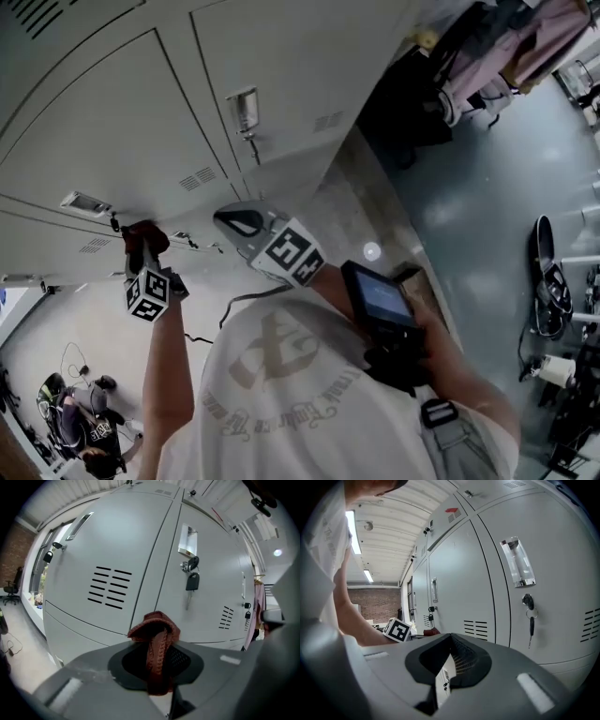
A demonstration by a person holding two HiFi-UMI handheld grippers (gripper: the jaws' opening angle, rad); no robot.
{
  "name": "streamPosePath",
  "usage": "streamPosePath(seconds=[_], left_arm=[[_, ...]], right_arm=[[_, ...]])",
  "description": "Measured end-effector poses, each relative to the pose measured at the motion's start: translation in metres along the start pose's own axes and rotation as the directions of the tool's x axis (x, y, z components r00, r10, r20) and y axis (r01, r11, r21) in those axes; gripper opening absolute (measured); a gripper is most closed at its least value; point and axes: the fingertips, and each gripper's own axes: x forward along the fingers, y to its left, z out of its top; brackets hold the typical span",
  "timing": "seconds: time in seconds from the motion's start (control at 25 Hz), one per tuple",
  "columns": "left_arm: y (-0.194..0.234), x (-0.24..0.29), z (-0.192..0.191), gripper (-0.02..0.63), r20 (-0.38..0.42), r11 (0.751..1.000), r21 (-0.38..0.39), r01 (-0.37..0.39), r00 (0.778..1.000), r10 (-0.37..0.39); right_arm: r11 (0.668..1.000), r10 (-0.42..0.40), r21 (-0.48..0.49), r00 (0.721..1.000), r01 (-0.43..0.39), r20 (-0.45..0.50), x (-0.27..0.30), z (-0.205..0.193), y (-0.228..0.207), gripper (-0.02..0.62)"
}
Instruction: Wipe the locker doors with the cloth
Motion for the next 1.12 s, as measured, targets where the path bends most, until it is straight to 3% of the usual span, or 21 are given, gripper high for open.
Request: streamPosePath(seconds=[0.52,0.88,1.12], left_arm=[[-0.063,0.011,-0.015,0.077,-0.033,0.993,0.022,0.114,0.993,-0.113],[-0.131,0.025,-0.041,0.077,-0.115,0.962,0.087,0.259,0.962,-0.248],[-0.156,0.032,-0.048,0.078,-0.135,0.949,0.111,0.294,0.951,-0.279]], right_arm=[[1.000,-0.019,0.012,1.000,0.019,-0.009,-0.017,-0.004,-0.014,0.008],[0.999,-0.020,0.026,1.000,0.020,-0.005,-0.026,-0.007,-0.035,0.008],[0.999,-0.011,0.029,1.000,0.012,-0.023,-0.030,-0.015,-0.051,0.008]])
